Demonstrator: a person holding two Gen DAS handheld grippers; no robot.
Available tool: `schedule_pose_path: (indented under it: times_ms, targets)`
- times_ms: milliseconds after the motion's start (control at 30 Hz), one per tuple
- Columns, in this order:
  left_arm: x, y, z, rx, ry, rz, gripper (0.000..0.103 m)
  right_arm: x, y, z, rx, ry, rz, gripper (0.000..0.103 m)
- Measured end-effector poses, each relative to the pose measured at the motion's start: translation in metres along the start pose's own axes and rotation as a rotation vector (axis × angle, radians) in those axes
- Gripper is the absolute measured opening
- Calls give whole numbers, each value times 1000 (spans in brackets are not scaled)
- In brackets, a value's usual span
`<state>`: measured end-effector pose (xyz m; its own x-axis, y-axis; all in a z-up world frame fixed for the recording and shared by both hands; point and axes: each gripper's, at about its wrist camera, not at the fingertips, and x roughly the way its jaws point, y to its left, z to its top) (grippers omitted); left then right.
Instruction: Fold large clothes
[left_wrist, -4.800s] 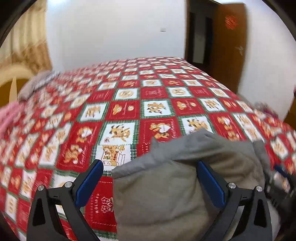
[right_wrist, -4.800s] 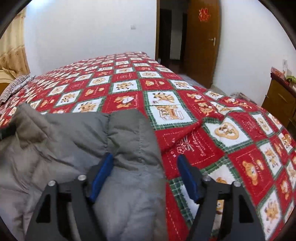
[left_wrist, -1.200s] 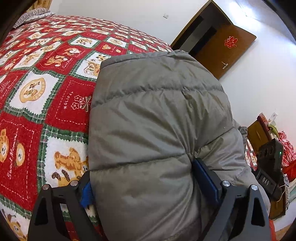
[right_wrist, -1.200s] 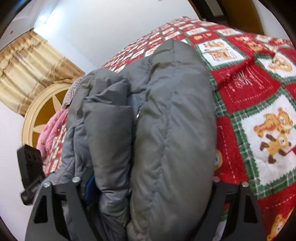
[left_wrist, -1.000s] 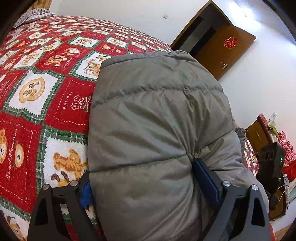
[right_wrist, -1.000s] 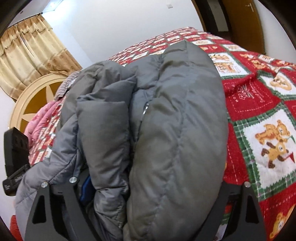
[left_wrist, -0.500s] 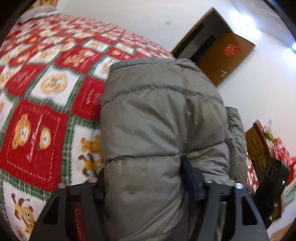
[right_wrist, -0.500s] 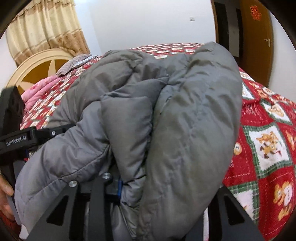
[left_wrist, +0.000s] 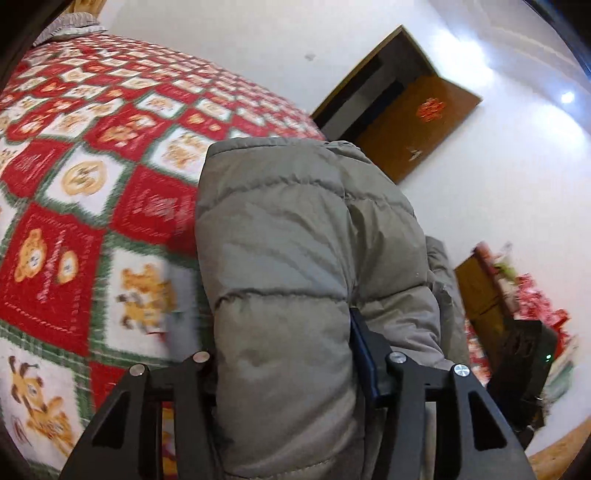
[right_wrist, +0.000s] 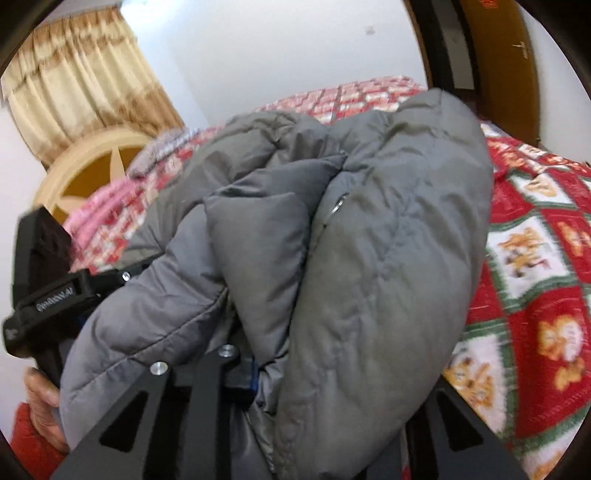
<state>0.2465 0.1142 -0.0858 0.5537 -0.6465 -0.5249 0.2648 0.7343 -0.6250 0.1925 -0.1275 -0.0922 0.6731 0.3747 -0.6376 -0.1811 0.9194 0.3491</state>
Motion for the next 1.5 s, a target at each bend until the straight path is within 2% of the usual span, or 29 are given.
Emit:
schedule_pose_path:
  times_ms: [100,200,400,500,600,733,800,833,933,1000,1100,1367,1500]
  targets:
    - [-2,-31,14,45,-26,-60,52,-37,-7,12,7,-87,-15,28]
    - [9,-66,30,102,-23,-108,52,-78,-16,27,-5,-170,-77,28]
    - [68,-128,44,208,48,-147,52,-129,-57,38,4,-248,-240,27]
    - [101,-147,39,238,97,-134,52,-138,-85,38,37,-250,-296,27]
    - [133,-154,35,251,140,-100,52,-130,-119,38,77,-222,-334,27]
    - [179,-161,27,345,164,45,52,-100,-163,41,128,-156,-359,27]
    - [203,-160,22,389,187,134,52,-82,-188,41,176,-109,-358,27]
    - [207,-155,22,380,193,149,52,-70,-196,40,203,-90,-355,27]
    - [215,-153,21,381,186,174,53,-54,-217,39,241,-80,-305,28]
    - [222,-154,20,416,179,191,53,-44,-219,41,235,-72,-291,29]
    - [230,-150,22,408,176,208,53,-33,-217,45,226,-69,-267,31]
    - [231,-144,23,381,145,279,53,-28,-234,57,126,-33,-237,33]
    - [231,-142,23,378,131,310,53,-24,-252,59,159,-35,-165,36]
